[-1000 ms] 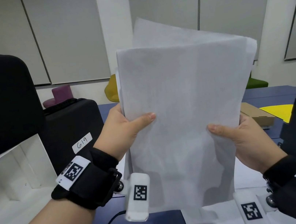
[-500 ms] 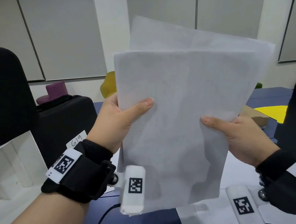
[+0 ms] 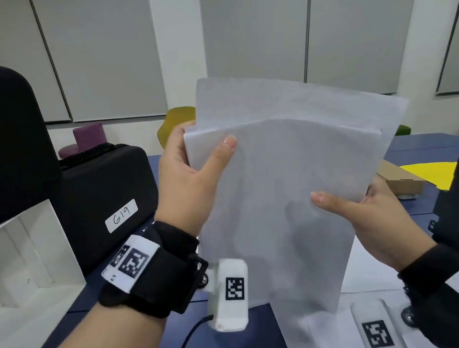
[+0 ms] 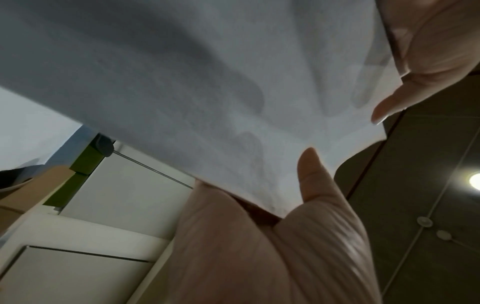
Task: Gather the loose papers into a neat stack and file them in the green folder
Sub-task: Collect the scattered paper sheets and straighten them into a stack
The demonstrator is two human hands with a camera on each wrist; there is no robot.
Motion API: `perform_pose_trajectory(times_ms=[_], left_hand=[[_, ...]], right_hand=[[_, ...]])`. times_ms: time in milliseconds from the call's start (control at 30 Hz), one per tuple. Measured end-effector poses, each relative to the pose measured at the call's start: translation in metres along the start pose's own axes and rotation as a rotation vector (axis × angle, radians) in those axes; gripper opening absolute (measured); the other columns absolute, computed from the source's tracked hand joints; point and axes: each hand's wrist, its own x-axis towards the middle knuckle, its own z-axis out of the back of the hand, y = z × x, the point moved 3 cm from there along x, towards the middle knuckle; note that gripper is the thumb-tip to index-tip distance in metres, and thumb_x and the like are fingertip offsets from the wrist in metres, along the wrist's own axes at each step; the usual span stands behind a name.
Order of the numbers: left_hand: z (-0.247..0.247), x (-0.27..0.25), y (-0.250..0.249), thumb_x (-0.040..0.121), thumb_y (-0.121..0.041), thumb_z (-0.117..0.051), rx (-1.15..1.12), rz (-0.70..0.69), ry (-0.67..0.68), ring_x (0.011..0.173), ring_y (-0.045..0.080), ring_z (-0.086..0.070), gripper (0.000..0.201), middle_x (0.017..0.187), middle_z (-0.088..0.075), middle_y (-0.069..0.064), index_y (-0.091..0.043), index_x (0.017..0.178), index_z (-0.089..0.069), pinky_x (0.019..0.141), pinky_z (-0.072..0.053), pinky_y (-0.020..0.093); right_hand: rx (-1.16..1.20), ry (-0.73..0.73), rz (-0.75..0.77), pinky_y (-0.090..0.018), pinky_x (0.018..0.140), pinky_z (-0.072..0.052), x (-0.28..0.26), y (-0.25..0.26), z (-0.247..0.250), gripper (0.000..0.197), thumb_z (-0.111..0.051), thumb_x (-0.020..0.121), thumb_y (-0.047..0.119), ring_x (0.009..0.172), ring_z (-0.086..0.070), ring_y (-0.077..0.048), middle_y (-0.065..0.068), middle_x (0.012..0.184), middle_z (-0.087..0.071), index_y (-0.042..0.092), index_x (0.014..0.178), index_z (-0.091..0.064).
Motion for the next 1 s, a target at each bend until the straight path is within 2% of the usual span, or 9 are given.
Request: perform_pose_trajectory(times_ms=[67,167,267,400,533,700,767,900,1000], left_hand=[[0.0,0.006,-0.009,0.08,-0.022,-0.072,0.063,-0.082,-0.012,0.103,0.019,-0.066,0.045,0.112,-0.065,0.006,-0.019,0.119,-0.051,0.093,-0.054,0.043],[-0.003,0.012,-0.019,0.086,-0.007,-0.067,0.223,-0.234,0.036,0.106,0.005,-0.057,0.061,0.112,-0.057,-0.001,-0.02,0.138,-0.037,0.098,-0.048,0.028],[-0.005,0.019,-0.023,0.087,-0.014,-0.066,0.362,-0.306,0.061,0.118,0.014,-0.05,0.064,0.125,-0.051,-0.001,-0.031,0.141,-0.036,0.106,-0.041,0.033],[-0.007,0.029,-0.026,0.091,-0.012,-0.063,0.283,-0.293,0.087,0.101,0.011,-0.054,0.048,0.115,-0.051,-0.021,-0.033,0.131,-0.045,0.091,-0.05,0.028],[-0.003,0.04,-0.024,0.093,-0.013,-0.06,0.28,-0.28,0.039,0.065,0.0,-0.048,0.013,0.084,-0.06,-0.015,-0.026,0.093,-0.063,0.064,-0.04,0.012],[0.006,0.041,-0.013,0.085,-0.028,-0.066,0.145,-0.153,-0.079,0.067,0.023,-0.043,0.015,0.073,-0.055,0.004,-0.022,0.072,-0.061,0.062,-0.037,0.035],[0.011,0.037,-0.006,0.079,-0.039,-0.067,0.123,-0.123,-0.125,0.067,0.023,-0.038,0.026,0.068,-0.049,0.008,-0.018,0.067,-0.058,0.061,-0.034,0.034],[0.017,0.029,0.004,0.079,-0.045,-0.067,0.04,-0.071,-0.21,0.055,0.014,-0.032,0.037,0.054,-0.039,-0.007,-0.023,0.056,-0.047,0.052,-0.027,0.029],[0.018,0.023,0.004,0.081,-0.043,-0.068,0.048,-0.156,-0.193,0.059,0.006,-0.046,0.026,0.065,-0.051,-0.009,-0.021,0.077,-0.054,0.058,-0.039,0.023]], right_hand=[[0.014,0.005,-0.004,-0.036,0.085,-0.057,0.003,0.002,-0.001,0.039,-0.072,0.067,0.015,0.099,-0.071,-0.024,-0.004,0.104,-0.075,0.016,0.107,-0.067],[0.031,0.019,0.003,-0.037,0.086,-0.056,0.007,0.004,-0.002,0.036,-0.073,0.067,0.014,0.098,-0.071,-0.025,-0.005,0.103,-0.075,0.018,0.102,-0.069],[0.052,0.014,0.009,-0.04,0.088,-0.055,0.01,0.006,-0.001,0.042,-0.074,0.064,0.014,0.099,-0.071,-0.026,-0.007,0.105,-0.075,0.015,0.106,-0.067],[0.081,0.007,0.003,-0.039,0.087,-0.055,0.011,0.005,0.0,0.042,-0.074,0.063,0.014,0.099,-0.071,-0.027,-0.007,0.105,-0.075,0.016,0.104,-0.068],[0.093,0.022,-0.024,-0.036,0.084,-0.056,0.012,0.0,0.002,0.041,-0.073,0.065,0.011,0.098,-0.071,-0.025,-0.006,0.104,-0.075,0.017,0.105,-0.068],[0.098,0.03,-0.079,-0.04,0.088,-0.055,0.012,-0.008,0.006,0.043,-0.073,0.065,0.011,0.101,-0.07,-0.028,-0.008,0.107,-0.074,0.013,0.109,-0.067],[0.096,0.039,-0.082,-0.043,0.089,-0.053,0.012,-0.01,0.008,0.042,-0.073,0.066,0.011,0.1,-0.07,-0.029,-0.009,0.107,-0.074,0.015,0.107,-0.068],[0.081,0.054,-0.108,-0.045,0.092,-0.052,0.008,-0.017,0.006,0.041,-0.074,0.065,0.011,0.099,-0.07,-0.029,-0.01,0.106,-0.074,0.013,0.106,-0.069],[0.081,0.05,-0.111,-0.044,0.093,-0.051,0.005,-0.021,0.003,0.039,-0.075,0.065,0.01,0.099,-0.07,-0.028,-0.01,0.105,-0.074,0.013,0.103,-0.071]])
